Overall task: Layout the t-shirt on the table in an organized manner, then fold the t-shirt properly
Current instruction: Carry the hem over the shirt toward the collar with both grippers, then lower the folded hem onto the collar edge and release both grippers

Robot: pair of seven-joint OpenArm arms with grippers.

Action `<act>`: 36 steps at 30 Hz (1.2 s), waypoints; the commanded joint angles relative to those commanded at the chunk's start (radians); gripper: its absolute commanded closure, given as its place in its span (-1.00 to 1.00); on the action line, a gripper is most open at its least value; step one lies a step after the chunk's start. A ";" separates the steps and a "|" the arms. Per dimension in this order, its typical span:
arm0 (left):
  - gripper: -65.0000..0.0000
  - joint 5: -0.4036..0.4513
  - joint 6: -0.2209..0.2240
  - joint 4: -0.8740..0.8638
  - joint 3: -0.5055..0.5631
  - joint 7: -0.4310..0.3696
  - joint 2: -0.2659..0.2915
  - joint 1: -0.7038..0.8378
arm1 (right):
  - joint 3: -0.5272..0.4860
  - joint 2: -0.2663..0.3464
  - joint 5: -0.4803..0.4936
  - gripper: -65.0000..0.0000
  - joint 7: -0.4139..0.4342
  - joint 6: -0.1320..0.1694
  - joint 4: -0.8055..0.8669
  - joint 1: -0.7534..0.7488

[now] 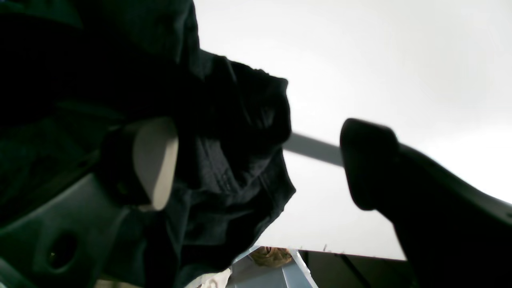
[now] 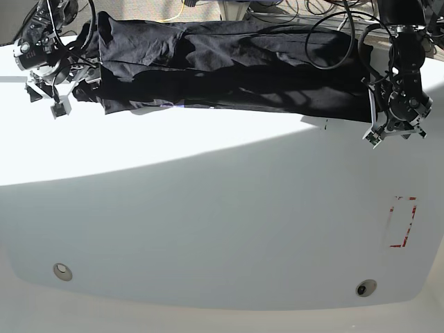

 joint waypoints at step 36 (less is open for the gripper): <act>0.81 -0.331 0.000 0.048 0.032 0.109 0.112 0.054 | -0.100 -0.041 0.305 0.76 0.003 0.000 -0.166 -0.044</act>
